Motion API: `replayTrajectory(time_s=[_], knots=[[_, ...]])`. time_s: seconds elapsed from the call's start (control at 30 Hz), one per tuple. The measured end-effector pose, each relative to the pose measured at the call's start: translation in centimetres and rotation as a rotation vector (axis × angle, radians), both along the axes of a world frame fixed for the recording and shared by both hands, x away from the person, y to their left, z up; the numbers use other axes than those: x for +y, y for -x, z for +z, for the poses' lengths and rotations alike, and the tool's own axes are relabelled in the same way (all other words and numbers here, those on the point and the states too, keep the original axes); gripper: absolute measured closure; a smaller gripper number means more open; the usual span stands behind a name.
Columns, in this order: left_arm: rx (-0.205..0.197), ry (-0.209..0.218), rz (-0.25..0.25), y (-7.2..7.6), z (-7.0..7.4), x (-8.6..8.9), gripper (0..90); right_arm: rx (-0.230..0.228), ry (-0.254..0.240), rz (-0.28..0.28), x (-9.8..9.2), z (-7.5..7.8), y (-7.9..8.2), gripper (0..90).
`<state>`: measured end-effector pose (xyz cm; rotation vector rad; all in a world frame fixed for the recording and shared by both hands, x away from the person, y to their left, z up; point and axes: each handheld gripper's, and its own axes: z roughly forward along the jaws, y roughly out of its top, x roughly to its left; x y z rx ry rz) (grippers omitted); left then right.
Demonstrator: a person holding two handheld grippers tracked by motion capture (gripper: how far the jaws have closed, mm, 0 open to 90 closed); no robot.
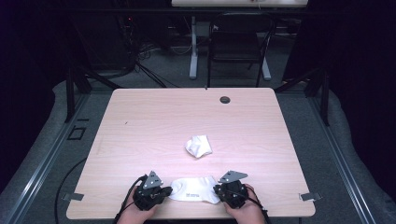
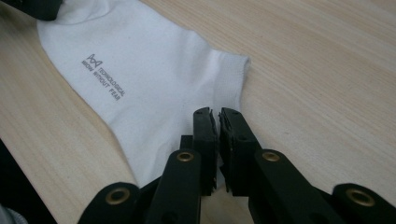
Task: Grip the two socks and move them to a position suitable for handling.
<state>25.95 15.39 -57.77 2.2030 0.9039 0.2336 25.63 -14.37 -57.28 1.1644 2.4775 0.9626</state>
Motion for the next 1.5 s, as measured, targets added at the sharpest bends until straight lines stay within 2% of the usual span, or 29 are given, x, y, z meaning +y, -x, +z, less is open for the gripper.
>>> replayTrajectory(time_s=[0.17, 0.33, 0.37, 0.47, 0.5, 0.63, 0.83, 1.1, 1.4, 1.5], knots=[[0.007, 0.005, 0.0, 0.0, 0.0, 0.0, 86.1, 0.005, -0.011, -0.014, -0.3, 0.0, -0.2, 85.3], [0.02, 0.037, -0.003, -0.1, 0.1, 0.0, 80.6, 0.008, -0.033, -0.018, -0.3, 0.0, -0.1, 80.9], [0.017, 0.049, -0.001, -0.2, 0.1, 0.0, 78.2, 0.007, -0.042, -0.021, -0.2, 0.1, -0.1, 79.9], [0.005, 0.048, -0.001, -0.2, 0.3, 0.1, 73.8, 0.002, -0.068, -0.021, -0.1, 0.3, -0.1, 75.8], [-0.003, 0.065, 0.009, -0.3, 0.5, 0.2, 72.0, -0.005, -0.075, -0.017, -0.1, 0.5, -0.1, 74.2], [-0.02, 0.066, 0.019, -0.6, 0.8, 0.7, 66.2, -0.015, -0.068, -0.021, -0.4, 1.0, -0.4, 69.7], [-0.03, 0.101, 0.066, -1.1, 1.2, 1.4, 61.3, -0.001, -0.092, -0.046, -0.9, 1.8, -1.1, 63.7], [-0.048, 0.109, 0.101, -1.8, 1.6, 2.5, 56.0, -0.052, -0.125, -0.051, -1.0, 3.3, -2.3, 56.8], [-0.026, 0.132, 0.13, -3.1, 2.0, 3.3, 52.0, -0.082, -0.073, -0.017, 0.0, 4.5, -4.1, 55.8], [-0.03, 0.12, 0.131, -3.6, 2.4, 3.4, 51.5, -0.09, -0.088, -0.029, 0.5, 4.7, -4.9, 53.0]])
